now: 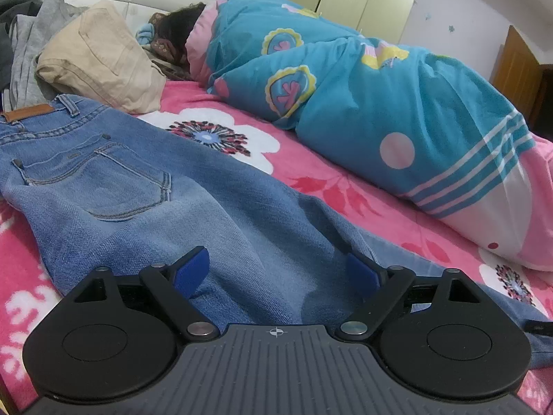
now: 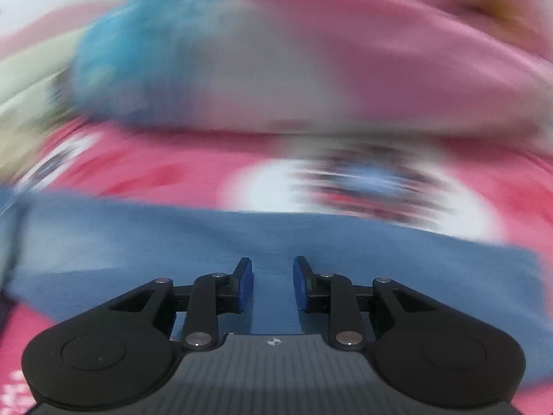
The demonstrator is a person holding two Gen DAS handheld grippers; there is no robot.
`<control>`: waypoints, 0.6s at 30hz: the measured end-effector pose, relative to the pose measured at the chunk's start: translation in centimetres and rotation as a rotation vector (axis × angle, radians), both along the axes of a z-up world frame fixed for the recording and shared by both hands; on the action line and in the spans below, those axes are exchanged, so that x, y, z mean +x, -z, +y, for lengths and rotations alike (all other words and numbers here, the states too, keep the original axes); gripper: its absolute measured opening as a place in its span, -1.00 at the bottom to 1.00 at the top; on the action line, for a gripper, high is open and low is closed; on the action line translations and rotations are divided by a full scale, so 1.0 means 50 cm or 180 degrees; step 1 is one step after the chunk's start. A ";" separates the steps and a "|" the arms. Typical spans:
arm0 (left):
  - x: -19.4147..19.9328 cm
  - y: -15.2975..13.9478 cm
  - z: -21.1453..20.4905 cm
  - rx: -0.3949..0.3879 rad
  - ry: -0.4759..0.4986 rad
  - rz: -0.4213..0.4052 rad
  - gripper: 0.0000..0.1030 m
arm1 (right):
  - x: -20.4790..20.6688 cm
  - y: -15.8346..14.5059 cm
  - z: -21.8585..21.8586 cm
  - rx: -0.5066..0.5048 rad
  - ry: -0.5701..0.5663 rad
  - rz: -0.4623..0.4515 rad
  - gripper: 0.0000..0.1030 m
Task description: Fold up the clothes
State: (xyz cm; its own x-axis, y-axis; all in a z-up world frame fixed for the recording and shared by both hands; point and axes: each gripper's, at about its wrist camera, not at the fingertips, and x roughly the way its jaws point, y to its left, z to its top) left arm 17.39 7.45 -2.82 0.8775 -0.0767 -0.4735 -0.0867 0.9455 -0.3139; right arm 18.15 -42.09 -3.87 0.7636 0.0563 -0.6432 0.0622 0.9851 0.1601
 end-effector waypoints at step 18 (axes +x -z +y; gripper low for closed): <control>0.004 0.004 -0.007 0.0075 -0.0015 0.0008 0.77 | -0.010 -0.002 -0.285 0.0779 0.1118 0.0125 -0.75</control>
